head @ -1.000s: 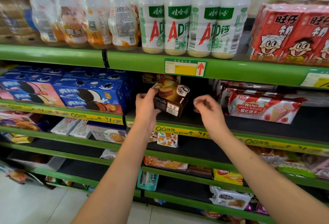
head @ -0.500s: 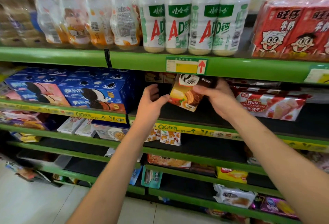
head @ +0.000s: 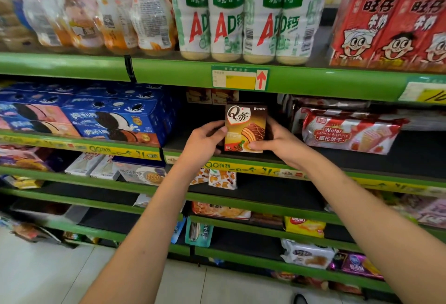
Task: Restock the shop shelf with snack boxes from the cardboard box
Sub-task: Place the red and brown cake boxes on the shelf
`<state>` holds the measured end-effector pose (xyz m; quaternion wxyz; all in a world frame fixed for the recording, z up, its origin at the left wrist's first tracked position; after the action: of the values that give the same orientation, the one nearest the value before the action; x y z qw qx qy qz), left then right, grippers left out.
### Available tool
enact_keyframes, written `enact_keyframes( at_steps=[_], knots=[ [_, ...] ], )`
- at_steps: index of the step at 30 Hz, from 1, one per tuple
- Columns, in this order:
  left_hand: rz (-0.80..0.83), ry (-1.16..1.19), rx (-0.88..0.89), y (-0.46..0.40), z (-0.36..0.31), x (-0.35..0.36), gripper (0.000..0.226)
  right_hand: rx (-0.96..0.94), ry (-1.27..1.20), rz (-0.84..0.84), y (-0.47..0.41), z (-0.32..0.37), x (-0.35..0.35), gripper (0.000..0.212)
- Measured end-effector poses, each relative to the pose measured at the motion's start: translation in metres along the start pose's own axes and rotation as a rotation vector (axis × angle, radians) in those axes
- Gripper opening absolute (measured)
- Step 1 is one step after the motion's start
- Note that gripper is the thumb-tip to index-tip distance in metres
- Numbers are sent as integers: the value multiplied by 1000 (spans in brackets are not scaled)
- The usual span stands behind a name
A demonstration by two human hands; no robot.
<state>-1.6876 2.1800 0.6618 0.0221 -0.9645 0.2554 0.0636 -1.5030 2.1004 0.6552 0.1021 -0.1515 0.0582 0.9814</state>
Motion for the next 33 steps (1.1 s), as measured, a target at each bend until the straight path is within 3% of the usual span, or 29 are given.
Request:
enact_keyframes(
  at_steps=[5,21,33],
  knots=[
    [-13,34,-7,-1,3,0,24,22,-83,39,-1,-3,0,109],
    [-28,59,-13,-3,7,-1,22,-34,-202,7,-3,-6,0,75],
    [-33,68,-39,-3,7,-1,26,-15,-192,-6,1,-4,-1,72]
  ],
)
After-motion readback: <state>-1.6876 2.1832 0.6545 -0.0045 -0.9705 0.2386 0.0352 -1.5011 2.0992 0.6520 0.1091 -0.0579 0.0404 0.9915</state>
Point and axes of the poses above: each hand's wrist, its own y-axis away from the middle knuckle, its own x-axis out of the palm, z = x × y, the point moved 5 cm from there along -y, towards the middle knuckle, and after that the axes turned 3 degrees about y, right-handed, at the moved point
